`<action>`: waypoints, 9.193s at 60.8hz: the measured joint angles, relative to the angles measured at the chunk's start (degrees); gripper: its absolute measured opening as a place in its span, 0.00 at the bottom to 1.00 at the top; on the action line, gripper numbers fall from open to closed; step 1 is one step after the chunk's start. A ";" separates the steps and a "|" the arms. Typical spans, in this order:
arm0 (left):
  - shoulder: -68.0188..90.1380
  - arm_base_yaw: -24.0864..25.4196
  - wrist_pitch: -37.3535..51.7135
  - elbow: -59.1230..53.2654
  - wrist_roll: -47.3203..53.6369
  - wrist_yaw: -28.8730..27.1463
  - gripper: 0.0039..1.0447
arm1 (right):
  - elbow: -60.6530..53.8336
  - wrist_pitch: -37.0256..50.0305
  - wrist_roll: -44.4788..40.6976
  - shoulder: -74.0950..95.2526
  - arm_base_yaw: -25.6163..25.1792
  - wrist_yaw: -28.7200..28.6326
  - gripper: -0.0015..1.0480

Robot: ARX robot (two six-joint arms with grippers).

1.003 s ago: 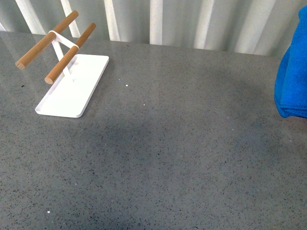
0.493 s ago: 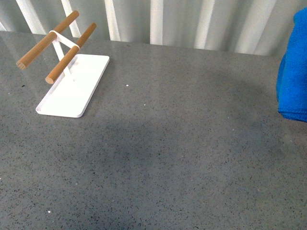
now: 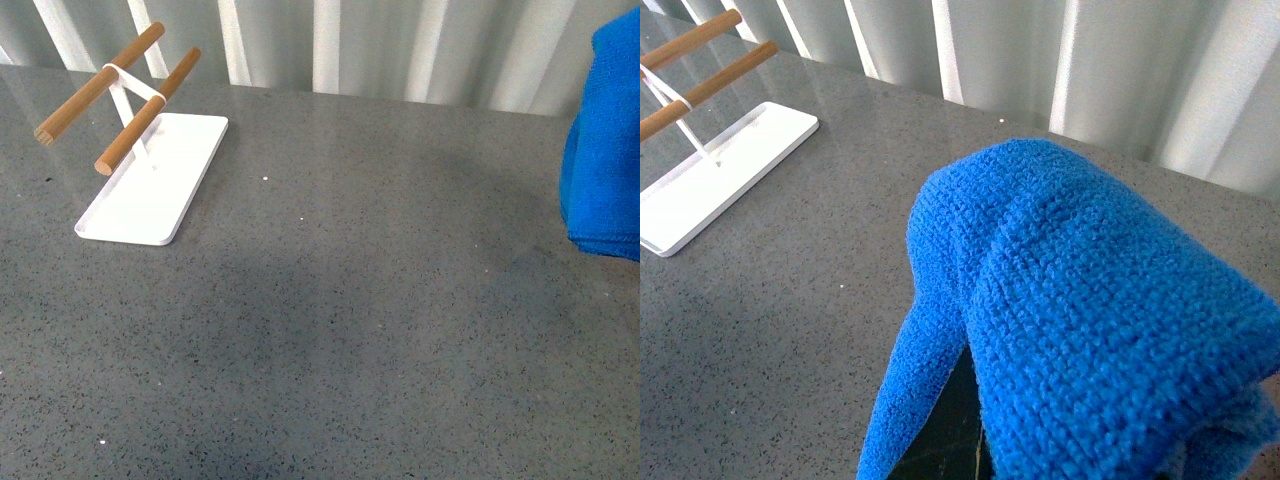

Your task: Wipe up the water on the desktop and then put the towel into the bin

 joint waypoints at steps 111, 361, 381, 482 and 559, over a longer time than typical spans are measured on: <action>-17.99 -0.02 -18.32 0.02 -0.04 -0.02 0.94 | 15.15 -13.22 -6.91 30.82 5.35 11.69 0.04; -17.99 -0.02 -18.32 0.02 -0.04 -0.02 0.94 | 31.12 -34.32 -23.50 16.31 -28.48 6.38 0.04; -17.99 -0.02 -18.32 0.02 -0.04 -0.02 0.94 | 33.66 -38.34 -22.43 25.81 -28.13 14.99 0.32; -17.99 -0.02 -18.32 0.02 -0.04 0.02 0.94 | -13.14 10.69 4.79 -24.81 -10.64 14.97 0.61; -17.99 -0.02 -18.32 0.02 -0.04 -0.09 0.94 | -32.35 -5.97 7.82 -63.73 4.90 29.77 0.03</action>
